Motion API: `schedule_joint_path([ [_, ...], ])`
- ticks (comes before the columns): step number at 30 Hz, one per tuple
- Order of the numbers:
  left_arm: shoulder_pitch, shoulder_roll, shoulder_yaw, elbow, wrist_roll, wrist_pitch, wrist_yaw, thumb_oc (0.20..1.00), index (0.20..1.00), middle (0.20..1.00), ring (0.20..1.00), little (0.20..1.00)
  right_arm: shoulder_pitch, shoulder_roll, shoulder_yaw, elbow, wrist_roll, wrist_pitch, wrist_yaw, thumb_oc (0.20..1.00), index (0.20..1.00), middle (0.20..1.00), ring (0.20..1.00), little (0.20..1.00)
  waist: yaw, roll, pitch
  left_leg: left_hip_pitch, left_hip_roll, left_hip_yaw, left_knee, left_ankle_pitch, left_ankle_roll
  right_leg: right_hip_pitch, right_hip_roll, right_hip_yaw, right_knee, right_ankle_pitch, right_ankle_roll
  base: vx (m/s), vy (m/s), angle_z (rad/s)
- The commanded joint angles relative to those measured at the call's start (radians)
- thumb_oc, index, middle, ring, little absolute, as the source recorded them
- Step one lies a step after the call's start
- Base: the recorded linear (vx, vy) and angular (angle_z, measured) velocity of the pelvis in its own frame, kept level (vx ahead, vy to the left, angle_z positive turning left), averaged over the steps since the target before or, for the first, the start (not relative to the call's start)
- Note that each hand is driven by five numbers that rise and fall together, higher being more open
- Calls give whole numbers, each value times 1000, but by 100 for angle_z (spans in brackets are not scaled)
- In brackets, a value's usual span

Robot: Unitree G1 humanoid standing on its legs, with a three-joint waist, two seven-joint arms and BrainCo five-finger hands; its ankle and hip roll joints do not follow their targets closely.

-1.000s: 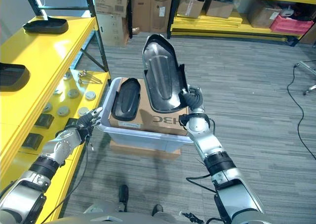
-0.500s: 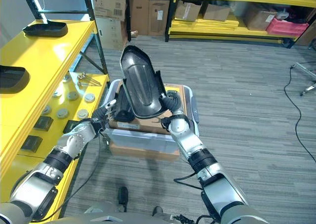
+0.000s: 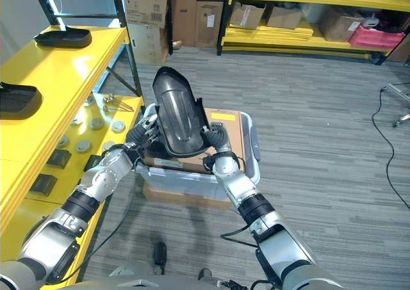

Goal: Move parts from the plastic box to the shelf.

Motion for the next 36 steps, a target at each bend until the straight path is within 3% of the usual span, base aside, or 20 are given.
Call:
schedule_joint_path([
  [1,-88,-28,-50,57,-3,-51,-23,1000,1000,1000,1000,1000,-73,19,-6,17,7,-61,2,200,200,200,200,200,36,-23,-93,69,-17,-12,26,-174,-10,-89,-47,-9,27,-7,66,0,0,0],
  [13,-99,-52,-155,51,130,31,-37,1000,1000,1000,1000,1000,-96,59,28,23,33,-58,-3,200,200,200,200,200,33,-21,-98,77,-19,-12,18,-174,-5,-86,-46,-6,24,-7,67,0,0,0],
  [20,-111,-86,-211,37,140,48,-25,1000,1000,1000,1000,1000,-124,97,57,49,49,-36,7,200,200,200,200,200,32,-19,-100,83,-19,-9,17,-176,-2,-84,-47,-6,27,-11,66,0,0,0],
  [24,-113,-95,-228,29,171,20,-24,1000,1000,1000,1000,1000,-123,125,80,44,47,-19,20,200,200,200,200,200,30,-18,-99,84,-20,-6,18,-178,-1,-84,-47,-4,30,-14,66,0,0,0],
  [25,-113,-94,-231,23,184,17,-20,834,834,834,834,834,-123,128,83,42,44,-17,22,200,200,200,200,200,30,-17,-100,84,-19,-5,18,-179,-1,-84,-47,-3,30,-15,66,0,0,0],
  [26,-113,-93,-232,19,192,17,-20,533,533,533,533,533,-122,130,85,42,42,-16,25,200,200,200,200,200,31,-17,-99,85,-19,-5,18,-179,-1,-84,-46,-3,30,-15,66,0,0,0],
  [27,-114,-92,-236,17,198,13,-27,288,288,288,288,288,-122,135,90,42,42,-14,26,200,200,200,200,200,31,-17,-99,85,-20,-6,18,-179,-1,-83,-47,-3,30,-16,66,0,0,0],
  [28,-114,-90,-242,13,211,2,-35,200,200,200,200,200,-123,138,97,41,42,-12,29,200,200,200,200,200,32,-17,-99,86,-20,-7,18,-179,-1,-82,-46,-3,30,-16,65,0,0,0],
  [36,-114,-81,-262,-47,211,4,-22,200,200,200,200,200,-131,153,116,37,63,10,22,200,200,200,200,200,39,-13,-98,90,-22,-10,15,-177,-2,-77,-49,-9,29,-15,66,0,0,0],
])
